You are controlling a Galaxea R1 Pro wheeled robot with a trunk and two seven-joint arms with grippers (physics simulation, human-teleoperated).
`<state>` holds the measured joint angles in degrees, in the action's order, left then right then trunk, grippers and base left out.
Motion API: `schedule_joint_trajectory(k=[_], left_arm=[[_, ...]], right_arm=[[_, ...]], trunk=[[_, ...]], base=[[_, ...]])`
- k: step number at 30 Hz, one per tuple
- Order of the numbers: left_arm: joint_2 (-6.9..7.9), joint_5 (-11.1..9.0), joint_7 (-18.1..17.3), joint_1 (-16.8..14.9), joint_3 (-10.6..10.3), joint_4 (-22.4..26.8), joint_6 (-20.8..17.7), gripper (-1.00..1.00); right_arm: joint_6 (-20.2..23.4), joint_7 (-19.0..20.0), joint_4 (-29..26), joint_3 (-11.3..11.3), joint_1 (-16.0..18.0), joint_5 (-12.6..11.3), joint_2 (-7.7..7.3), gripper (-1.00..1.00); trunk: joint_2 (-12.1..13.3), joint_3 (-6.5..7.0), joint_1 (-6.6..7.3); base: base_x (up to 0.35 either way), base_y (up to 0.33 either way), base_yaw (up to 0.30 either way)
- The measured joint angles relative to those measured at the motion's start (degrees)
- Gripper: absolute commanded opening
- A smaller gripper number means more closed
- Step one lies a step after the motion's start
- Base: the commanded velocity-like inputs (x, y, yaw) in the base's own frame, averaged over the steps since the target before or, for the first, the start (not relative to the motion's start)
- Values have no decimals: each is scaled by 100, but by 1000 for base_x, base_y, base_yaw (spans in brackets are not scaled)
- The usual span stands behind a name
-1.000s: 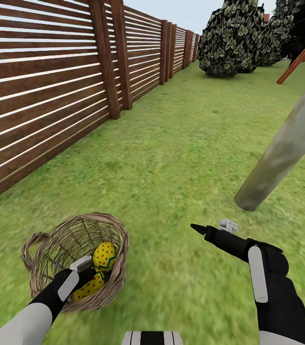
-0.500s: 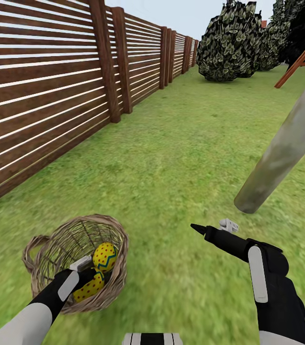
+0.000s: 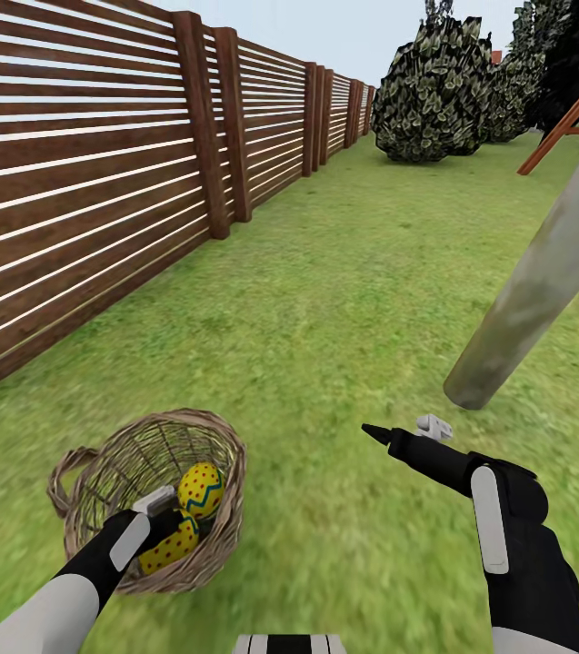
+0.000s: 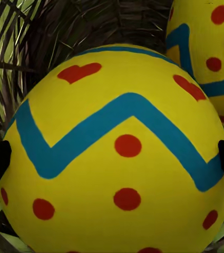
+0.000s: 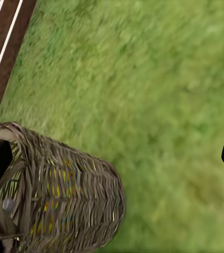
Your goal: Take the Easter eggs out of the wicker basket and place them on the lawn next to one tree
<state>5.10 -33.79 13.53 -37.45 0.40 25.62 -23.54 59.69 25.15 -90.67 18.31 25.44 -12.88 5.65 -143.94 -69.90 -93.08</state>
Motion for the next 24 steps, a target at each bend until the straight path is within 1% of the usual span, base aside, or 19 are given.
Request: schedule_joint_trajectory(k=[3,5,8,11,16,18,21,24], left_arm=[[0,0,4,0,0,1,-28,-100],[0,3,2,1,-1,-2,-36,-100],[0,-1,2,1,0,-1,-37,-100],[0,4,6,1,0,-1,-38,-100],[0,-2,18,1,0,0,-37,-100],[0,4,28,1,0,-3,-39,-100],[0,-2,39,1,0,-4,-39,-100],[0,-1,49,1,-1,-9,-39,-100]], right_arm=[[0,0,0,3,0,0,0,100],[0,0,0,1,0,-4,0,100],[0,0,0,2,0,0,0,100],[0,0,0,4,0,-3,0,100],[0,0,0,4,0,0,0,100],[0,0,0,3,0,-3,0,100],[0,0,0,4,0,0,0,100],[0,0,0,6,0,-3,0,100]], trunk=[[0,0,0],[2,43,5],[3,44,5],[6,110,13],[7,111,13],[9,154,18],[9,155,18],[13,221,26]], base=[[0,0,0],[0,0,0],[0,0,0],[0,0,0],[0,0,0],[0,0,0],[0,0,0],[0,0,0]])
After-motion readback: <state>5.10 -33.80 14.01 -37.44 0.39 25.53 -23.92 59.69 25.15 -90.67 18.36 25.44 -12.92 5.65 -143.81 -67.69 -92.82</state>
